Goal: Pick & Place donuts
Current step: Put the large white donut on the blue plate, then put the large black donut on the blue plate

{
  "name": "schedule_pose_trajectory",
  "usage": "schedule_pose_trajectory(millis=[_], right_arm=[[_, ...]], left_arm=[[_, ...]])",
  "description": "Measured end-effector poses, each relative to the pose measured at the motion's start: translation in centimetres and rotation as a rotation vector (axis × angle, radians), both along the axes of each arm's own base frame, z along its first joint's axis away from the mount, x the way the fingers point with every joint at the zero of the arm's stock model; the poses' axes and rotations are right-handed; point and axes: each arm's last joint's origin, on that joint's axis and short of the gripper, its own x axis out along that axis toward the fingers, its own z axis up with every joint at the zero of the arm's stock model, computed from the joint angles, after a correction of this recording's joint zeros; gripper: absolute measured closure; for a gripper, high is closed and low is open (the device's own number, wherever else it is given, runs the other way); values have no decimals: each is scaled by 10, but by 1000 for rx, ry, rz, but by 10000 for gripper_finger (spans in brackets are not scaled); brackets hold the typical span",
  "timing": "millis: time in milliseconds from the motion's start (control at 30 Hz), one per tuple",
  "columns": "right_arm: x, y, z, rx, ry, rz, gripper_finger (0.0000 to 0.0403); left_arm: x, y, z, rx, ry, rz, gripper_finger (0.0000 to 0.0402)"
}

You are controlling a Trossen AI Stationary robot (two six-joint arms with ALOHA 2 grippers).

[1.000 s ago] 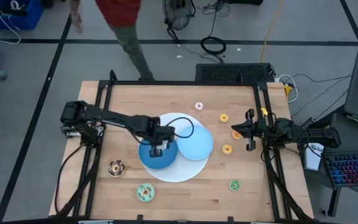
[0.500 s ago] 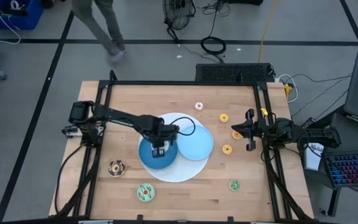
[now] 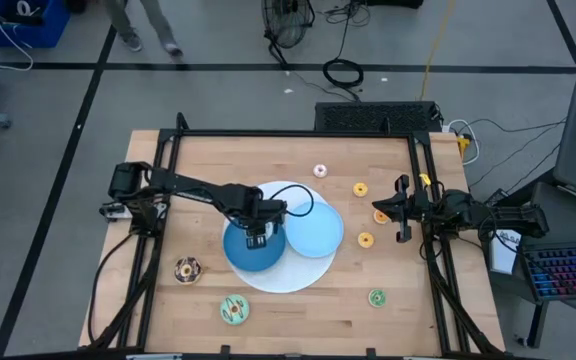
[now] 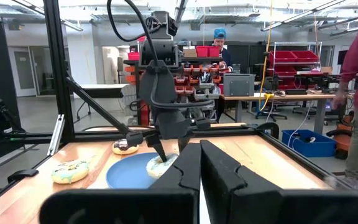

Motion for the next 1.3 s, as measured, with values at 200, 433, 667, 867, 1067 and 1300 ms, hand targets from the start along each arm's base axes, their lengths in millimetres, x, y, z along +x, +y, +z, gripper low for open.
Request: schedule_pose_trajectory(millis=[200,433,667,867,1067,1300], right_arm=[[0,0,0,0,0,0,403],[0,0,0,0,0,0,403],[0,0,0,0,0,0,403],[0,0,0,0,0,0,403],[0,0,0,0,0,0,403],[0,0,0,0,-1,0,403]], left_arm=[[0,0,0,-10,1,-5,169],[-7,-1,8,-40,105,-14,127],[-24,-7,38,-100,334,195,115],[-42,-33,33,-90,469,435,126],[-61,-69,30,-35,433,452,141],[-86,-114,52,-149,173,566,158]])
